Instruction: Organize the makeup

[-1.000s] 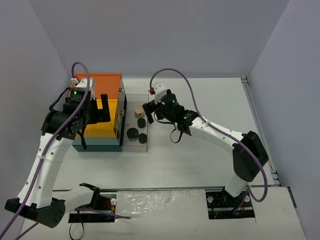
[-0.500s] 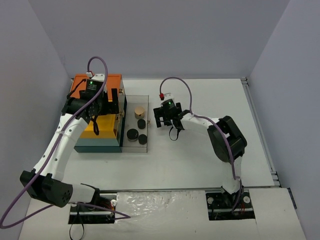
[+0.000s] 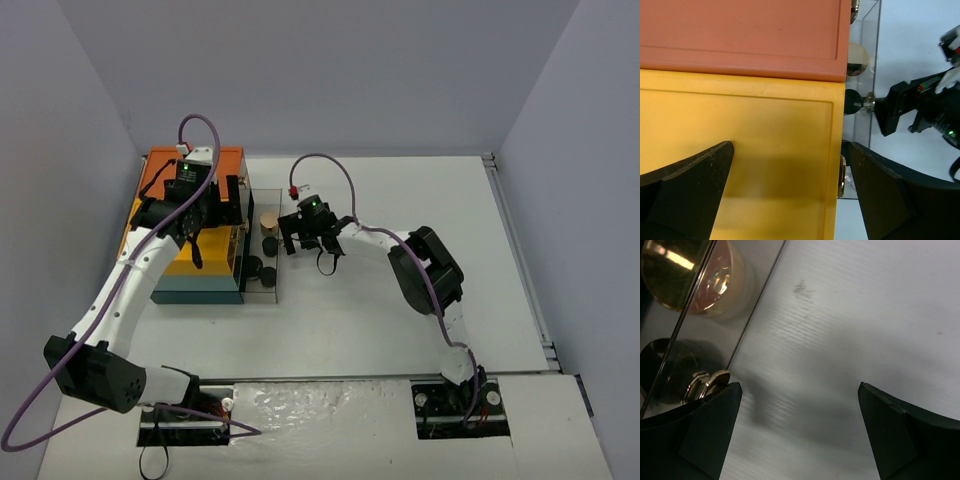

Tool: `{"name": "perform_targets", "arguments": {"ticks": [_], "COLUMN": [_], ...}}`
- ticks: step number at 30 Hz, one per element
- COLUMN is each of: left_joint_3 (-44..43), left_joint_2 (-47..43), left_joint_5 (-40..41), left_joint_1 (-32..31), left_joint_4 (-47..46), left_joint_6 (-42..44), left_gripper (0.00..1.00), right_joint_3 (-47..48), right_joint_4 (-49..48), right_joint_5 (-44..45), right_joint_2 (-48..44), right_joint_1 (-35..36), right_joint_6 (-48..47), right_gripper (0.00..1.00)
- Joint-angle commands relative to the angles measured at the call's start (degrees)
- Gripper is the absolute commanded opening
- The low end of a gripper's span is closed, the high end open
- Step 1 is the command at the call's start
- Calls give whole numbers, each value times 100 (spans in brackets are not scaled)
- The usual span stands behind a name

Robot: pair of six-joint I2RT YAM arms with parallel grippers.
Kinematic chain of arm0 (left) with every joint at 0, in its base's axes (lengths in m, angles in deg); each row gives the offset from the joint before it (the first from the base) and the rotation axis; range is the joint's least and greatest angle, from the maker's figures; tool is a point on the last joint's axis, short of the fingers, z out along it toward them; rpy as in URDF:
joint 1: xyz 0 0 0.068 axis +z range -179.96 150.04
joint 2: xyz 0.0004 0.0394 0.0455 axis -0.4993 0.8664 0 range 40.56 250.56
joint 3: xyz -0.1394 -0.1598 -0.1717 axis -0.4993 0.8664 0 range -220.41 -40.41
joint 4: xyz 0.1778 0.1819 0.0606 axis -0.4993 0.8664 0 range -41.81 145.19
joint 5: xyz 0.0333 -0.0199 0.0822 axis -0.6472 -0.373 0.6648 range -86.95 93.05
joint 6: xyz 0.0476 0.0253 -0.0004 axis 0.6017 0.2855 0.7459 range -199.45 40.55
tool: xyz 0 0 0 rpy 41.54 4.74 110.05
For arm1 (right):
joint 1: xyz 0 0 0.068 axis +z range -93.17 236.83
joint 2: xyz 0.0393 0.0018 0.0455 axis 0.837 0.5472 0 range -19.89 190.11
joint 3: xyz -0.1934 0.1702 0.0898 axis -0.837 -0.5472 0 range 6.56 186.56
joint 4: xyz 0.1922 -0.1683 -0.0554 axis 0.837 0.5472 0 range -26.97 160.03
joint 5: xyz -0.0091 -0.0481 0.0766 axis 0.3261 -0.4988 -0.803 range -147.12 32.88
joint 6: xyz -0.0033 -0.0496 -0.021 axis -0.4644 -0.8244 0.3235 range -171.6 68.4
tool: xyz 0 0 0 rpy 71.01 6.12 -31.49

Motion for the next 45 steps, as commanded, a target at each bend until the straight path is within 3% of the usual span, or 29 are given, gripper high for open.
{"name": "perform_targets", "arguments": {"ticks": [1,12,21,25,30,38,45], "left_joint_3": [221,439,559,553,89,-791,-1553], "left_joint_2": [76,44,-8,-9,-129,-672,-1554], "left_joint_5": [-543,-940,-1118,-1221,-1025,-354,320], "left_joint_1": [37,42,37,37,37,54,89], "left_joint_4": [-120,-214,-353,-388,-143,476,1149], "left_joint_6": [-291,-373,-458,-484,-342,48,479], "left_gripper": [97,97,97,97,97,97,97], "right_joint_3": [500,1357,973,818,291,-969,-1050], "right_joint_4": [-714,-1362,-2094,-1915,-1172,-80,1410], "right_joint_5": [-1199,-2454,-2341,-2118,-875,1108,2431], "right_joint_2": [119,859,596,329,-587,-3147,-5493], "right_joint_1": [327,483,572,565,558,264,-162], "right_joint_6": [-72,14,314,270,-228,-659,-711], "right_gripper": [100,100,100,100,100,100,100]}}
